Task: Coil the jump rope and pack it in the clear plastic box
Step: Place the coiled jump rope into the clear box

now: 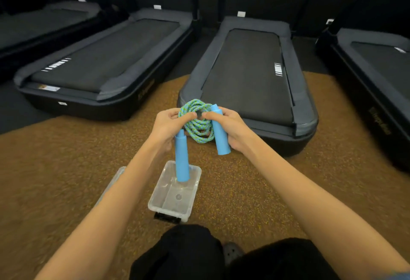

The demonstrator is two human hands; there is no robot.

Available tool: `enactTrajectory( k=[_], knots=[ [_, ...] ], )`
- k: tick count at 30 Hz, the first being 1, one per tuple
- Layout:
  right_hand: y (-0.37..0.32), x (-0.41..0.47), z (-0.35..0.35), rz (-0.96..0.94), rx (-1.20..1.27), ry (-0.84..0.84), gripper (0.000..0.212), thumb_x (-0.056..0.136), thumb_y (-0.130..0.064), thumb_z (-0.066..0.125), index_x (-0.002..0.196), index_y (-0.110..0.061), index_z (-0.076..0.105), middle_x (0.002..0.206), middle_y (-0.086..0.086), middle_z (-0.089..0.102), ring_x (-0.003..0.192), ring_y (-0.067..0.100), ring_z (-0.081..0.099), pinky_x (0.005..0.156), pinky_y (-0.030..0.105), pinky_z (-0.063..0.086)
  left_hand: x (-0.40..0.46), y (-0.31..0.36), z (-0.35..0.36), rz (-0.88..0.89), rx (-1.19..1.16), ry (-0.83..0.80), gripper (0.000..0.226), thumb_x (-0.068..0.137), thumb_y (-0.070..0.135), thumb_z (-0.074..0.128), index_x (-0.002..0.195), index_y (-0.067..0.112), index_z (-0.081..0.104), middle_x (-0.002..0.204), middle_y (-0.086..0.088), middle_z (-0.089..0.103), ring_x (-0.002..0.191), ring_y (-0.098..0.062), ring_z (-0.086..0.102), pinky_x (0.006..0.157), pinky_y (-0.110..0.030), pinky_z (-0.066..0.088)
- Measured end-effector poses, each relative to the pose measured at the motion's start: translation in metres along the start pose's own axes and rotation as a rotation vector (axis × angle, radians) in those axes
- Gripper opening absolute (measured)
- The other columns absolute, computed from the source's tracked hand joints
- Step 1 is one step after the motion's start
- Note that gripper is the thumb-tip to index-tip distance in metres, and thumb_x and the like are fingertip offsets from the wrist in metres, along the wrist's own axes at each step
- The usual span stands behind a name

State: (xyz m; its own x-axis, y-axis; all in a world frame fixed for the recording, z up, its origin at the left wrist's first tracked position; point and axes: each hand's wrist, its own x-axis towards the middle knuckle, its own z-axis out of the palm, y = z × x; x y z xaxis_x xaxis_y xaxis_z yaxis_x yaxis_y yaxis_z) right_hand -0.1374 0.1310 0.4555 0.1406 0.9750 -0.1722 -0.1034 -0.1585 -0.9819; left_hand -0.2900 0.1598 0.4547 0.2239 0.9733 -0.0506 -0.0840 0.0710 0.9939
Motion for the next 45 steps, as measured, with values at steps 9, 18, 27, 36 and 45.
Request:
enactTrajectory(
  k=[9,18,27,36,45],
  knots=[
    [0.103,0.077,0.048,0.095,0.045,0.072,0.017,0.083,-0.007,0.066,0.097,-0.016,0.064,0.088,0.011,0.064,0.077,0.021,0.060,0.070,0.038,0.054,0.065,-0.106,-0.051,-0.058,0.175,0.169,0.010,0.078,0.011,0.070,0.078,0.014,0.060,0.065,0.001,0.068,0.056,-0.006,0.061,0.056,-0.026,0.051],
    [0.253,0.144,0.086,0.240,0.090,0.340,0.021,0.085,-0.005,0.061,0.105,-0.010,0.064,0.094,0.016,0.067,0.081,0.020,0.060,0.081,0.044,0.055,0.128,-0.260,-0.092,-0.172,0.321,0.151,0.012,0.084,0.006,0.066,0.095,0.008,0.061,0.080,-0.003,0.065,0.070,-0.011,0.059,0.073,-0.032,0.049],
    [0.361,0.164,0.082,0.396,0.100,0.488,0.027,0.086,-0.006,0.063,0.110,-0.016,0.060,0.093,0.005,0.063,0.082,0.018,0.058,0.060,0.019,0.048,0.142,-0.368,-0.109,-0.321,0.431,-0.019,0.031,0.072,0.023,0.069,0.100,0.009,0.069,0.092,-0.008,0.071,0.082,-0.014,0.061,0.080,-0.036,0.051],
    [0.429,0.173,0.091,0.468,-0.083,0.591,0.029,0.084,-0.006,0.060,0.111,-0.017,0.063,0.105,0.008,0.067,0.086,0.022,0.059,0.077,0.033,0.050,0.137,-0.433,-0.109,-0.352,0.637,-0.028,0.025,0.086,0.013,0.064,0.109,0.003,0.063,0.100,-0.013,0.068,0.092,-0.022,0.062,0.070,-0.022,0.041],
    [0.470,0.171,0.101,0.557,-0.204,0.680,0.033,0.086,-0.013,0.059,0.118,-0.023,0.060,0.105,0.008,0.068,0.092,0.031,0.063,0.076,0.035,0.050,0.130,-0.473,-0.110,-0.289,0.748,-0.120,0.022,0.092,0.008,0.054,0.114,0.002,0.057,0.109,-0.018,0.067,0.104,-0.030,0.063,0.081,-0.028,0.043]
  ],
)
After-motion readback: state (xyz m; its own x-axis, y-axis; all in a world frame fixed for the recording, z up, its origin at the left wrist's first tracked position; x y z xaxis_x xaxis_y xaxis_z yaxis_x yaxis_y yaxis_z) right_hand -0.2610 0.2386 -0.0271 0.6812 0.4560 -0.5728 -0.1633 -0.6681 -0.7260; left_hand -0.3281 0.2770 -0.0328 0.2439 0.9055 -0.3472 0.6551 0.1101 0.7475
